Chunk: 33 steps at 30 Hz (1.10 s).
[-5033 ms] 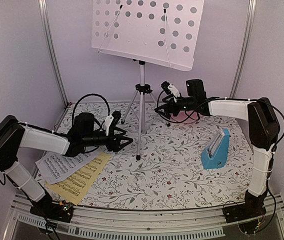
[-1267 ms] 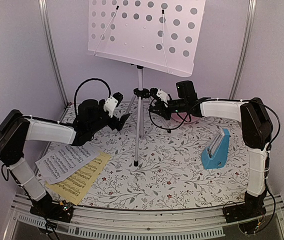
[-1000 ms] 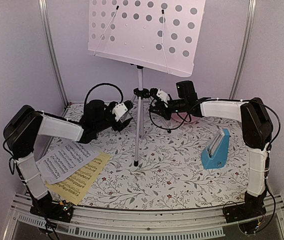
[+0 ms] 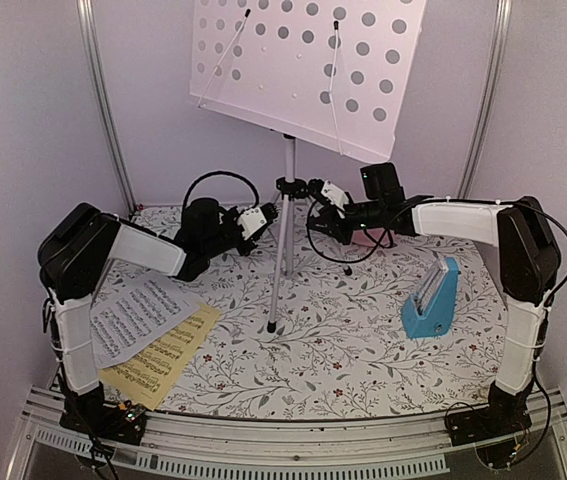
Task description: Set up the instrument practice props
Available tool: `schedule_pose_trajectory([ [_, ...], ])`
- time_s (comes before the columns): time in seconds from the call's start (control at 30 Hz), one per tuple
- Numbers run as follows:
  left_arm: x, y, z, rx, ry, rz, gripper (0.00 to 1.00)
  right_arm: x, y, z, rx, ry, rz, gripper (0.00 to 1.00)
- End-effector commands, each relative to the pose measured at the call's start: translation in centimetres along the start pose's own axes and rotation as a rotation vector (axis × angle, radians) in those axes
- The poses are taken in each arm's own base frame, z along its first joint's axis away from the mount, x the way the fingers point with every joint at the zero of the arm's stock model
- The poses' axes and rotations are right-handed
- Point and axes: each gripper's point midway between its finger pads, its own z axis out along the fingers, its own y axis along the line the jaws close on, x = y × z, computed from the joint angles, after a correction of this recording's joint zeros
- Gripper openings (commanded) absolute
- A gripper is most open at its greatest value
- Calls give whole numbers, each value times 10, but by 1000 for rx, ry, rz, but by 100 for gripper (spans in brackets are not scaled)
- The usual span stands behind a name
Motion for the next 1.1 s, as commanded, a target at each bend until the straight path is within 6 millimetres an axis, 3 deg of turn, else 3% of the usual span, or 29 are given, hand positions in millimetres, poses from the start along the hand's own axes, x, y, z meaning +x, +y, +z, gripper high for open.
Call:
schedule_pose_trajectory([
  [0.0,22,34,4,-106,63,89,2,81,-15,-24,74,256,168,0],
  [0.17,31,46,10,-142,85,109,0,84,-25,-28,119,283,143,0],
  [0.33,42,64,14,-177,100,106,0,74,-53,-49,198,276,131,0],
  [0.43,46,65,16,-175,104,105,0,75,-65,-55,238,293,119,0],
  [0.7,68,54,24,-170,149,112,0,98,-68,-36,251,383,107,0],
  [0.9,76,70,35,-231,171,121,0,107,-96,-47,362,434,75,0],
  [1.07,82,67,43,-230,178,129,0,106,-108,-44,397,433,62,0],
])
